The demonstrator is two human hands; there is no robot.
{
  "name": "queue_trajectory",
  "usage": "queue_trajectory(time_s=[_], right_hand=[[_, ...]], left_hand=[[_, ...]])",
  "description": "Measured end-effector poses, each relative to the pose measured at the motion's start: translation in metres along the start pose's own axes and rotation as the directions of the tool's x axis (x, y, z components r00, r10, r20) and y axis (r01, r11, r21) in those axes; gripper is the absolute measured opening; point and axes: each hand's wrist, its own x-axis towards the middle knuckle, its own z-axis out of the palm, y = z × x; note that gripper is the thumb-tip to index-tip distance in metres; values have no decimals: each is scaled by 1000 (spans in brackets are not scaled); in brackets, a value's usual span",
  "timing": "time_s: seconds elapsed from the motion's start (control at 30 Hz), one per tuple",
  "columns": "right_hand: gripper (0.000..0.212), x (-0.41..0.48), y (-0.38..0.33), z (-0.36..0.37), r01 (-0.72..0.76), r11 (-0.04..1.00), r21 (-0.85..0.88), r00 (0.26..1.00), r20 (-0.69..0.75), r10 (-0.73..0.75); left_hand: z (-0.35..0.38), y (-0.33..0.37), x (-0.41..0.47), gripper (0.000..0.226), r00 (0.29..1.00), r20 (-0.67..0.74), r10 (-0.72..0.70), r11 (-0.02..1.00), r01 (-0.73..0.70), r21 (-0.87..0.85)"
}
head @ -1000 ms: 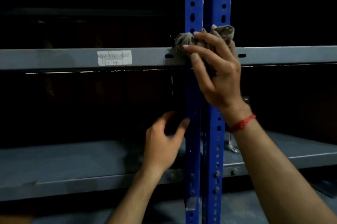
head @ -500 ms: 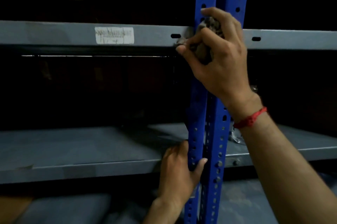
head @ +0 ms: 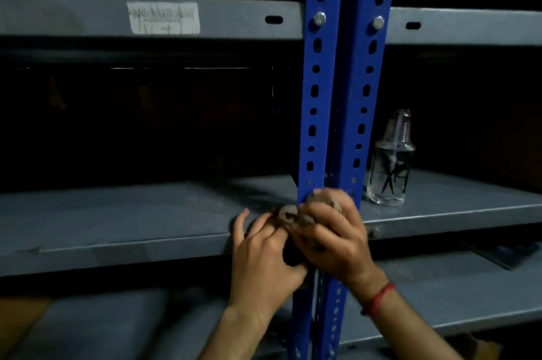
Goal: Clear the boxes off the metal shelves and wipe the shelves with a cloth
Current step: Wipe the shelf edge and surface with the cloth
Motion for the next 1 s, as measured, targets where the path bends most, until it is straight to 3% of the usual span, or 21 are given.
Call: queue_trajectory(time_s=[0.07, 0.17, 0.3, 0.43, 0.53, 0.7, 0.83, 1.0], right_hand=[[30, -26, -6, -2, -23, 1000, 10, 998, 61, 22], [22, -29, -4, -8, 42, 999, -23, 989, 143, -38], [21, -1, 12, -16, 152, 986, -75, 970, 204, -134], [16, 61, 28, -13, 115, 965, -234, 993, 56, -104], [15, 135, 45, -10, 7, 936, -352, 993, -106, -48], [19, 183, 52, -8, -96, 943, -319, 977, -210, 29], [15, 101, 19, -5, -143, 951, -274, 989, -79, 126], [13, -28, -22, -10, -75, 981, -179, 975, 193, 110]], left_hand=[[-1, -8, -4, 52, 997, 15, 69, 998, -69, -1], [-1, -13, -6, 55, 994, 26, 105, 994, -105, -11], [0, -8, -4, 48, 996, -86, 13, 993, -23, -114], [4, 2, -4, 49, 976, -216, -31, 997, 15, -74], [7, 0, -5, 43, 976, -202, -83, 992, 61, -109], [13, -3, -7, 45, 964, -261, -42, 996, 21, -83], [11, -2, -4, 48, 953, -301, -16, 999, 3, -45], [17, -8, -5, 40, 973, -231, -15, 998, 1, -61]])
